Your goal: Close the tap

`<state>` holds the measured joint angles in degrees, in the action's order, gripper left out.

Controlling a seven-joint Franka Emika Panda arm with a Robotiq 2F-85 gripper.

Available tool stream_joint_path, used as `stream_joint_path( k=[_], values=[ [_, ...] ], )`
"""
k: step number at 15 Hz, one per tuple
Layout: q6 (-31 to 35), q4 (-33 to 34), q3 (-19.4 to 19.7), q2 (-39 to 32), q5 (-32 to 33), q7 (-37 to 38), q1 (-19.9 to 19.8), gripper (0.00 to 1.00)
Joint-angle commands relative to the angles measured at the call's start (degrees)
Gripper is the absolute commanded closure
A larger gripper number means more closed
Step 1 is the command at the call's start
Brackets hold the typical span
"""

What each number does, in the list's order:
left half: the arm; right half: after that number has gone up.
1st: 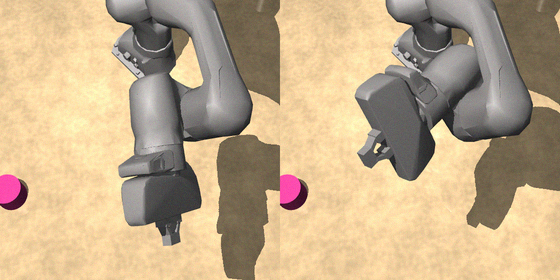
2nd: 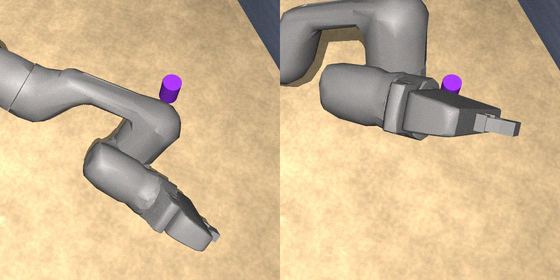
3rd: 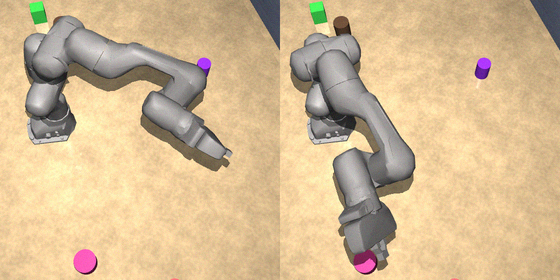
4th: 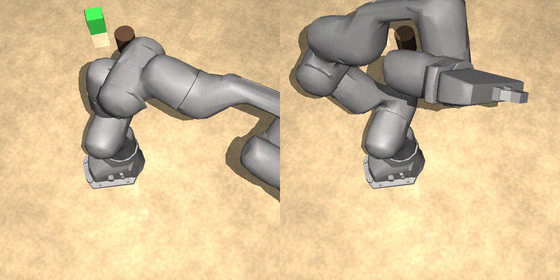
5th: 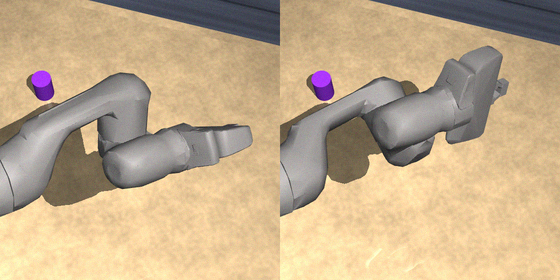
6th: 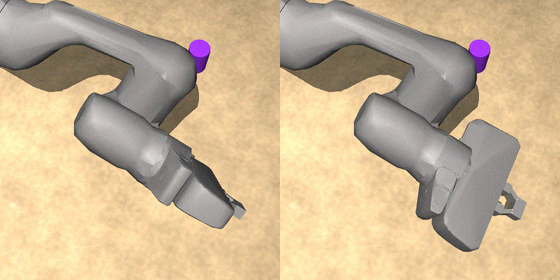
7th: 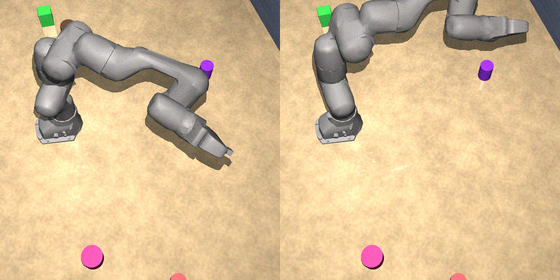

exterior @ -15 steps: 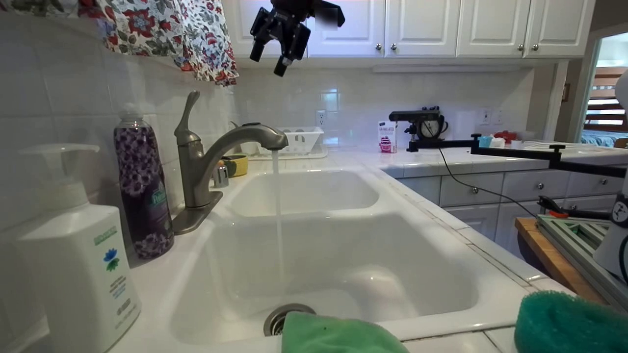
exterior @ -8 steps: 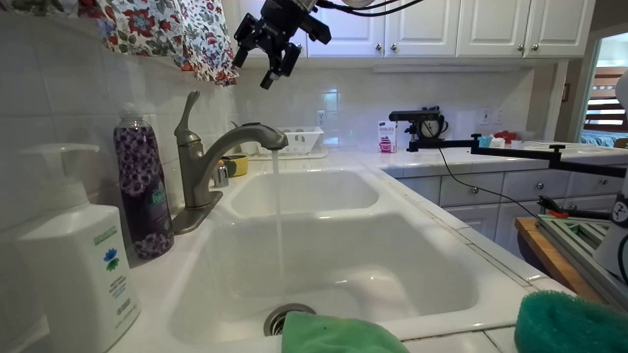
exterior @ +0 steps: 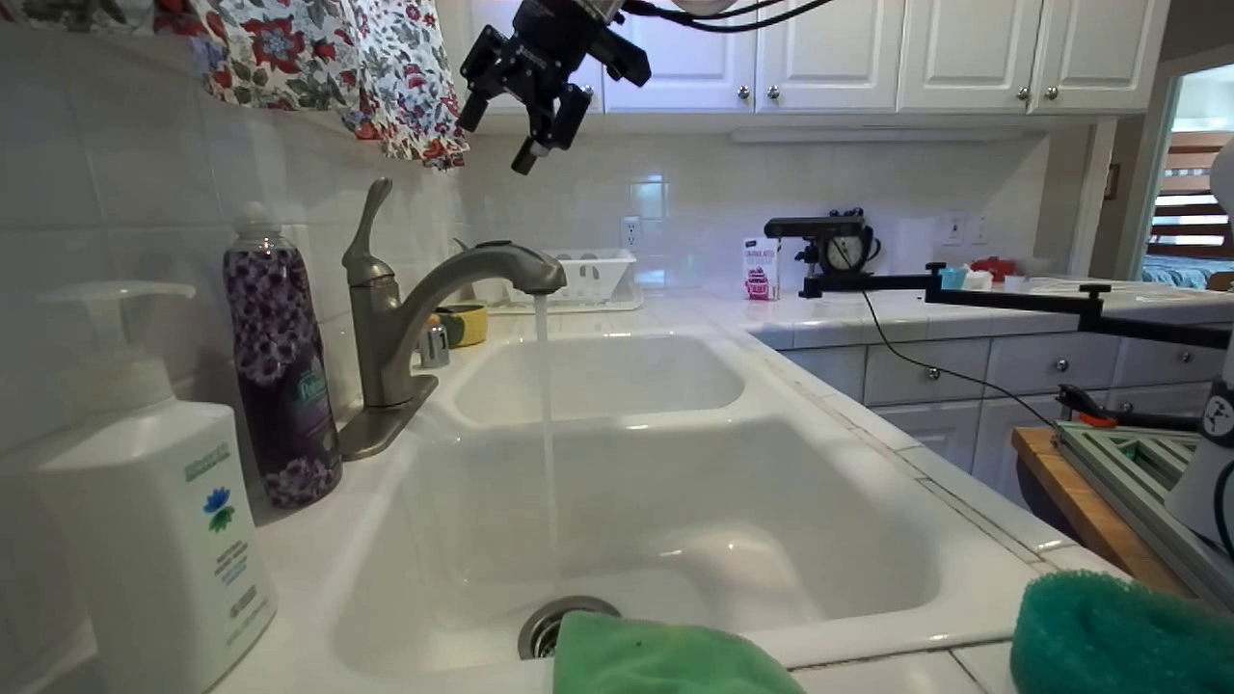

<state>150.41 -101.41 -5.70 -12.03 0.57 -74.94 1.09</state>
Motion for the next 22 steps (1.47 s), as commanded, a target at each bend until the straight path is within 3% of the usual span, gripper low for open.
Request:
stream_joint_path(
  k=[1, 6, 20, 22],
  values=[
    [1.00, 1.41, -0.36, -1.22, 0.33, -0.13, -0.55, 0.00],
    [0.72, 4.07, -1.18, -3.55, 0.83, -1.57, -0.42, 0.00],
    [-3.99, 20.04, -3.21, -14.07, 1.16, -8.76, -1.63, 0.00],
    [-4.46, 21.63, -3.44, -15.40, 1.32, -9.17, -1.50, 0.05]
  ],
)
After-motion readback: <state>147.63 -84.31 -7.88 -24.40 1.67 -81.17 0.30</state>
